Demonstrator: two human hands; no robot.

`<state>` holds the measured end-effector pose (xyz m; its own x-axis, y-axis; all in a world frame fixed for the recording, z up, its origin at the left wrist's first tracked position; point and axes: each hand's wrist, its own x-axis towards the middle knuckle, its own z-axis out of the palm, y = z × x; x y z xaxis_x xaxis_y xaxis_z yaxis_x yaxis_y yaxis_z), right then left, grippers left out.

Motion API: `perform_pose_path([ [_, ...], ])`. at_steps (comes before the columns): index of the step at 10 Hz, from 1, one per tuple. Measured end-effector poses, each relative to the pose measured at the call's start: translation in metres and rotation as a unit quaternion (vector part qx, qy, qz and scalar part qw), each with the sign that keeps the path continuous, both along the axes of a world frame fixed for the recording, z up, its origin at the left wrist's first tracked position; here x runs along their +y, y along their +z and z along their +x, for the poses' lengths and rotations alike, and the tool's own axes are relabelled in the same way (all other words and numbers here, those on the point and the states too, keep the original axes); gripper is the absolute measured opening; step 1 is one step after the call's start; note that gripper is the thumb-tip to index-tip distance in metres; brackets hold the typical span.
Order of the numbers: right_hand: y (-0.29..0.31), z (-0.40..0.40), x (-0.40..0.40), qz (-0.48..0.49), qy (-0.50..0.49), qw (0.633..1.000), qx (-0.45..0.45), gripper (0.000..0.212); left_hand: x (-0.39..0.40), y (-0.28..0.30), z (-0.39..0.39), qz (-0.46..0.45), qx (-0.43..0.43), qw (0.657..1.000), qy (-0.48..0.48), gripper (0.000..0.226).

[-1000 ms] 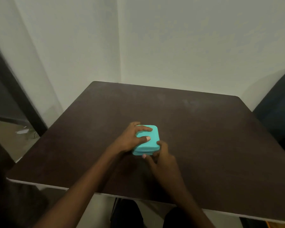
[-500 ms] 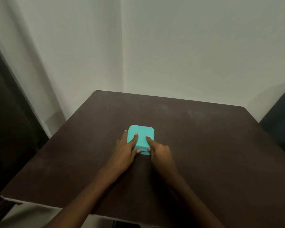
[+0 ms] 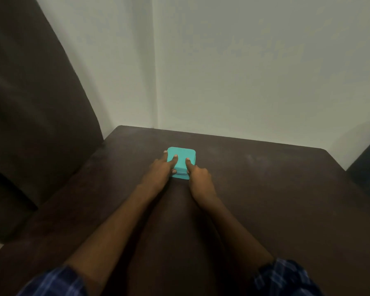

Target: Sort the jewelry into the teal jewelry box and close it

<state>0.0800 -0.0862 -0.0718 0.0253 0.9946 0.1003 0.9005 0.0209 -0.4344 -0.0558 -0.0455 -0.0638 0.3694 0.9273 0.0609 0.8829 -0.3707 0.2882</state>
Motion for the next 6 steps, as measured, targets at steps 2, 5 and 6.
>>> perform_pose_path([
  [2, -0.005, 0.004, 0.002, -0.006, 0.015, 1.0, 0.005, 0.06, 0.004, -0.004, 0.004, -0.005, -0.001, 1.0, 0.014, 0.058],
  [5, -0.004, 0.016, 0.004, 0.001, 0.04, 0.999, 0.027, 0.056, 0.011, 0.007, 0.006, -0.008, 0.113, 0.993, 0.012, 0.063],
  [6, 0.029, 0.039, 0.007, 0.029, 0.013, 0.999, 0.008, 0.063, 0.014, 0.035, 0.013, 0.026, 0.154, 0.988, 0.018, 0.075],
])
